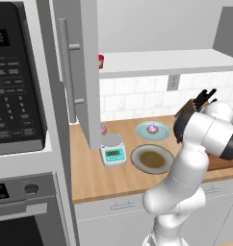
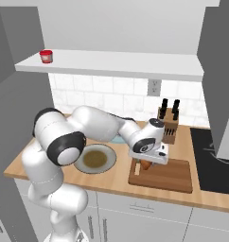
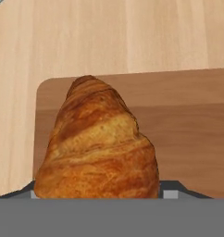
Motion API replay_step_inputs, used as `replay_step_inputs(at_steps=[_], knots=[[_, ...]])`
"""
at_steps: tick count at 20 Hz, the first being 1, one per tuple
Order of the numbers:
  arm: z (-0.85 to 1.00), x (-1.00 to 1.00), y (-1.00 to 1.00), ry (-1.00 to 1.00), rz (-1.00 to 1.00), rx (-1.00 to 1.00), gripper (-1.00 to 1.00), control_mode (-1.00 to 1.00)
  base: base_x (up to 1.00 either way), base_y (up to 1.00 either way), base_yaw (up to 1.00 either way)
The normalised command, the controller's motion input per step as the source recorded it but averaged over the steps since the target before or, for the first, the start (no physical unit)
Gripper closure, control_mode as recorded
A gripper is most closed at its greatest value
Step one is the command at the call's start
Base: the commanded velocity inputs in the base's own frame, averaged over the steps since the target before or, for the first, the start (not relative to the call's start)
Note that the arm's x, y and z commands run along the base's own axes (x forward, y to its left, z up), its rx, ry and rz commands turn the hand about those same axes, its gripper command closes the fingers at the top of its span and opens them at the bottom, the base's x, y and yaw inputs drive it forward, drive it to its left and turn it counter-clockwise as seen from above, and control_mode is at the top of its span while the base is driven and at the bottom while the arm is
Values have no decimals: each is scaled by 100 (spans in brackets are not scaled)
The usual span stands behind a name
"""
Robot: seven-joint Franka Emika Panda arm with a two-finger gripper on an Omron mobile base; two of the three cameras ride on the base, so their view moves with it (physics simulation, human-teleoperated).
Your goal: From the different types of pastries on the counter, select a croissant and place it on the cutting board. Then retrieve a jar of jam from the cabinet and place it alongside the croissant on the cutting board.
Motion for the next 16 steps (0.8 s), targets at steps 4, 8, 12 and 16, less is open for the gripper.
replay_step_inputs(at_steps=[4,8,12,16], knots=[[-24,0,-1,-5,4,-1,100,-100,0,0,0],[-27,0,-3,-2,3,0,100,-100,0,0,0],[-31,0,-13,0,1,0,100,-100,0,0,0],[-33,0,-17,0,0,0,100,-100,0,0,0]])
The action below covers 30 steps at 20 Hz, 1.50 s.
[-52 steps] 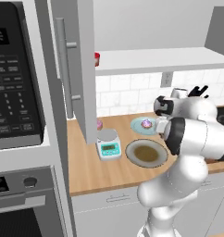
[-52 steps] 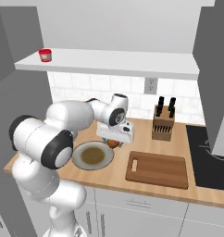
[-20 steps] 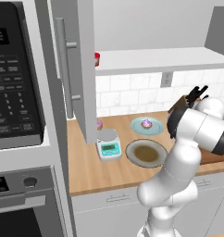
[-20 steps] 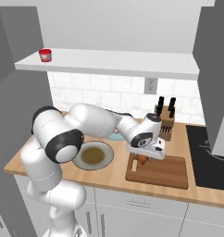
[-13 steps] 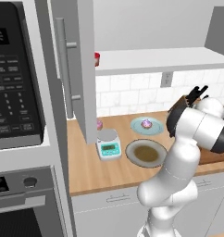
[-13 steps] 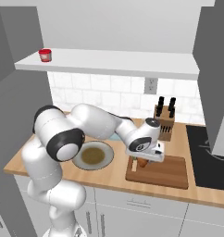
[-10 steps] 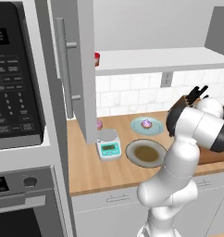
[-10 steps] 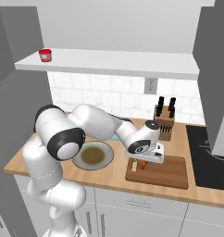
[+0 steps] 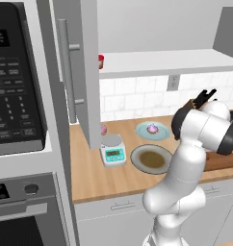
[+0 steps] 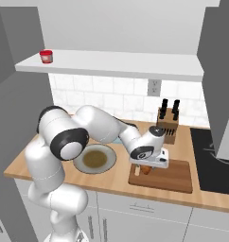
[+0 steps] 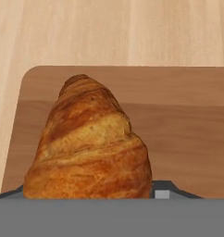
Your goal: From the different types of pastries on the counter, select a croissant and place it on the cutting board. Then retrieve a jar of jam from the cabinet and place it alongside the croissant on the cutting board.
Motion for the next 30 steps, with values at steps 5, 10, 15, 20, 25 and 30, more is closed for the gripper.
replay_step_inputs(at_steps=[5,10,15,20,25,30], knots=[[-31,0,-15,0,0,0,-100,-100,0,0,0],[-34,0,-20,0,0,0,-100,-100,0,0,0],[-15,0,-12,0,0,0,-100,-100,0,0,0],[-16,0,-7,2,0,0,-100,-100,0,0,0],[-6,-11,-10,1,0,0,-100,-100,0,0,0],[0,-27,-11,0,0,0,-100,-100,0,0,0]])
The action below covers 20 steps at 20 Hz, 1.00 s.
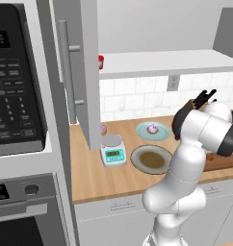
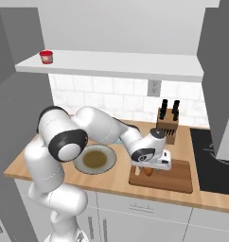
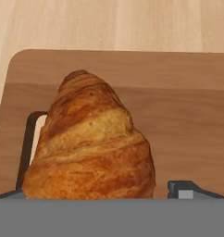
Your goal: From the different types of pastries on the counter, select a croissant and place it on the cutting board. Then retrieve a jar of jam from the cabinet and place it alongside the croissant on the cutting board.
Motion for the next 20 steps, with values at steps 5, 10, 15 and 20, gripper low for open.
replay_step_inputs(at_steps=[5,10,15,20], knots=[[0,-13,-12,1,0,0,-100,-100,0,0,0],[0,-1,-1,5,0,0,-100,-100,0,0,0],[6,0,0,7,0,0,-100,-100,0,0,0],[1,-1,0,3,0,0,-100,-100,0,0,0]])
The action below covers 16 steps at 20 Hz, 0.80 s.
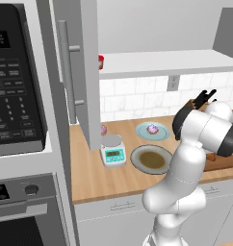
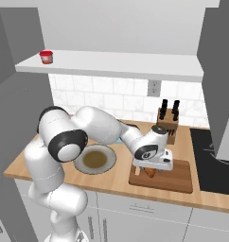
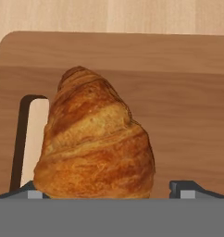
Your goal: From the different types of pastries on the counter, select a croissant and place it on the cutting board. Then retrieve a jar of jam from the cabinet and place it alongside the croissant on the cutting board.
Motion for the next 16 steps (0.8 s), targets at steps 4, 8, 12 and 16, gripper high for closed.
replay_step_inputs(at_steps=[4,8,12,16], knots=[[1,-10,0,0,0,0,-100,-100,0,0,0],[38,-20,0,0,0,0,-100,-100,0,0,0],[60,-32,0,0,0,0,-100,-100,0,0,0],[53,-53,0,-1,0,0,-100,-100,0,0,0]])
